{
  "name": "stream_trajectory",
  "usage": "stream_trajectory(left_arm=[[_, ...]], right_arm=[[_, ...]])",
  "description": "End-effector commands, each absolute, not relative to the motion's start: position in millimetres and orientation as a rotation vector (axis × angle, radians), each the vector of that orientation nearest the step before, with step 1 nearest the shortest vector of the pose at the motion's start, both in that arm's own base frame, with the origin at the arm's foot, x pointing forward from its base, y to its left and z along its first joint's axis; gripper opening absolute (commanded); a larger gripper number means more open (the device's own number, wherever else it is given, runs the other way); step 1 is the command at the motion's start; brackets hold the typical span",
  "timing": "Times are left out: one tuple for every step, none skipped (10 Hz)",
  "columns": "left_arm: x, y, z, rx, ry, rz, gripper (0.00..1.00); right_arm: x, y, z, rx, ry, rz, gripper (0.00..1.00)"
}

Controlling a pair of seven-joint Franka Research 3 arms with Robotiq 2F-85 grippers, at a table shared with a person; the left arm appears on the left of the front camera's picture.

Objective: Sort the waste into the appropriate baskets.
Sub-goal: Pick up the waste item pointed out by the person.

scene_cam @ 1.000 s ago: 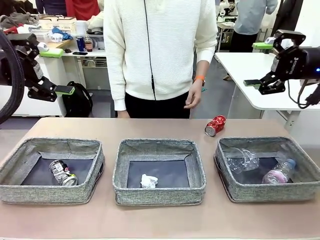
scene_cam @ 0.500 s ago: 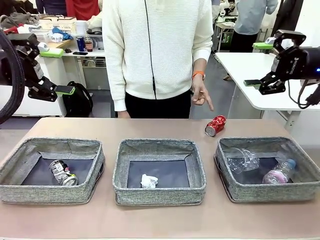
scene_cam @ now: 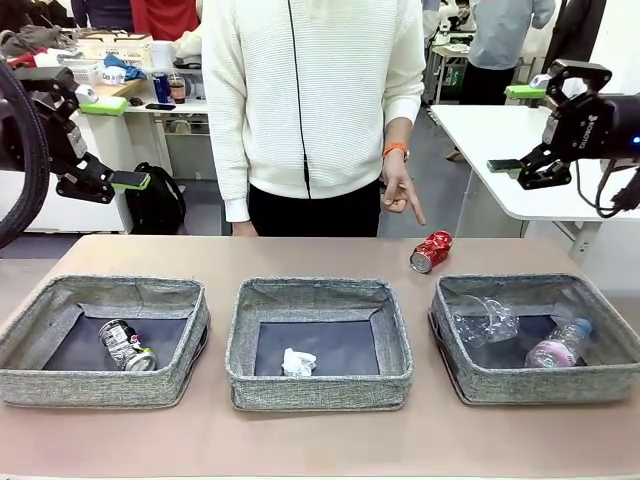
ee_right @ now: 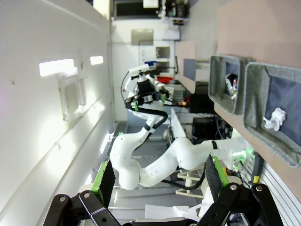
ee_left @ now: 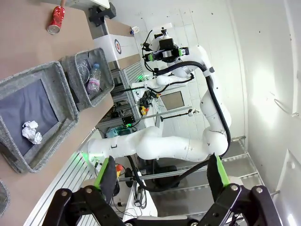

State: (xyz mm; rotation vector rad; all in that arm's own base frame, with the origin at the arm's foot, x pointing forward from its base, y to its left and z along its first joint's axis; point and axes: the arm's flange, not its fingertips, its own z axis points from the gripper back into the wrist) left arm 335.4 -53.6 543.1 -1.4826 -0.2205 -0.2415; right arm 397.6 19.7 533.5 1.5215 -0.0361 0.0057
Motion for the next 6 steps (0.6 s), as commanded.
stream_trajectory(left_arm=[[334,-55,544,-1.510,-0.221,-0.235,1.00],[334,-55,544,-1.510,-0.221,-0.235,1.00],[334,-55,544,-1.510,-0.221,-0.235,1.00],[334,-55,544,-1.510,-0.221,-0.235,1.00],[334,-55,544,-1.510,-0.221,-0.235,1.00],[334,-55,544,-1.510,-0.221,-0.235,1.00]], right_arm=[[418,33,523,1.136,0.107,-0.122,1.00],[444,40,519,0.760,-0.028,-0.393,1.00],[467,44,519,0.456,-0.083,-0.447,1.00],[492,45,521,0.292,-0.137,-0.480,1.00],[515,41,520,0.158,-0.211,-0.545,1.00],[532,39,513,0.086,-0.248,-0.578,1.00]])
